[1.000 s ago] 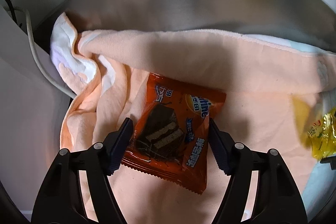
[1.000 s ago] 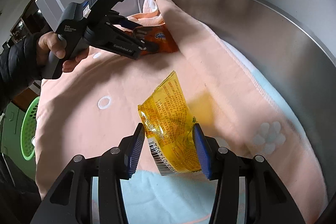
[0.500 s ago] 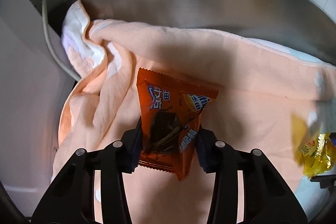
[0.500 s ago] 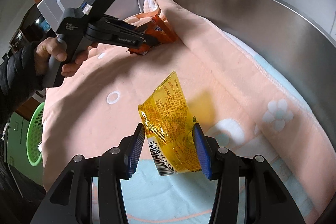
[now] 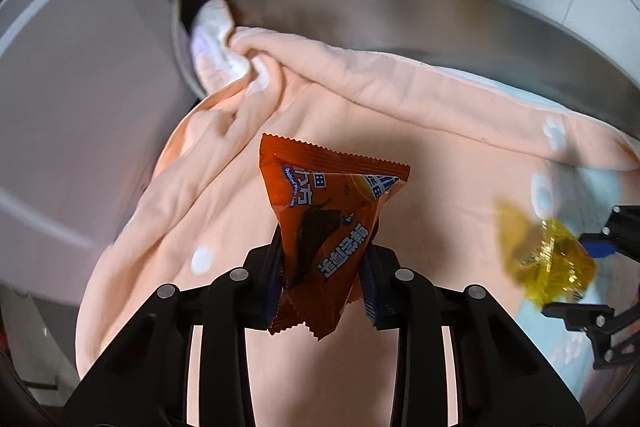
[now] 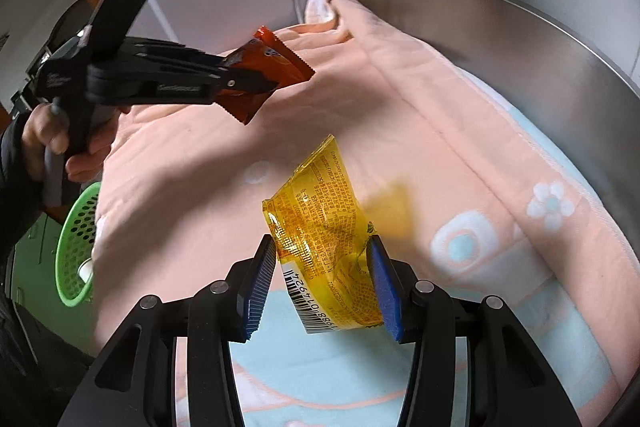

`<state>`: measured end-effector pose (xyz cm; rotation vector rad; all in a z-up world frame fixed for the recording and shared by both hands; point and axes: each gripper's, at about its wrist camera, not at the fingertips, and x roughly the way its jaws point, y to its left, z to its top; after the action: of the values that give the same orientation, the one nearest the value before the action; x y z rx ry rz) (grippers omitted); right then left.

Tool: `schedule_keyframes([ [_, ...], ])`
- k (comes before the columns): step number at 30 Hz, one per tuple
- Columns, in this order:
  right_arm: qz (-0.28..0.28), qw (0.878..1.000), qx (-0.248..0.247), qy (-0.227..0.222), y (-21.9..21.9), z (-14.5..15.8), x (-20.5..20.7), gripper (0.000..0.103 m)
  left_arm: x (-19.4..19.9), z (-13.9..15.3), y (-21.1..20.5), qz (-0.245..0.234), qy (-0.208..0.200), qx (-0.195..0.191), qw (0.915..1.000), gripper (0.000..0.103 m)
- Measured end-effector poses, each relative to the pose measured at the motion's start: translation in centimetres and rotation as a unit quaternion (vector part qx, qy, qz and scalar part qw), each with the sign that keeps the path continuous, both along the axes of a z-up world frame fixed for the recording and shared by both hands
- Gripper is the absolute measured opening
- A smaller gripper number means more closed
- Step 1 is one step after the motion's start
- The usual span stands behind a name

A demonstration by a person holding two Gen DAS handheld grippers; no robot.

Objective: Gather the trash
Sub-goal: 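Lift the orange wrapper and yellow bag and carry both over the green basket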

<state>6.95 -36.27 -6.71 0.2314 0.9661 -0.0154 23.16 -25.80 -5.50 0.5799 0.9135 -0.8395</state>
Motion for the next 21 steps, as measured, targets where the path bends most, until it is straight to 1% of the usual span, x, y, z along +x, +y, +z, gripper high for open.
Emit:
schedule_keyframes([
  [5,0.017,1.000,0.002,-0.005,1.6,0.3,0.0,0.046,-0.4,0.9,2.0,0.023,0.003,-0.009,0.9997,0.029],
  [6,0.020,1.000,0.002,-0.006,1.8,0.3,0.0,0.046,0.8,0.5,2.0,0.026,0.004,-0.011,0.9996,0.029],
  [9,0.028,1.000,0.003,-0.008,2.4,0.4,0.0,0.046,0.4,0.9,3.0,0.037,0.001,-0.010,0.9993,0.028],
  [16,0.049,0.999,0.000,-0.013,4.1,0.7,0.0,0.046,-1.0,2.1,7.4,0.072,0.000,-0.028,0.9970,0.028],
  [21,0.071,0.997,0.005,-0.019,5.8,0.8,0.5,0.046,-1.8,2.3,10.8,0.104,-0.005,-0.032,0.9941,0.028],
])
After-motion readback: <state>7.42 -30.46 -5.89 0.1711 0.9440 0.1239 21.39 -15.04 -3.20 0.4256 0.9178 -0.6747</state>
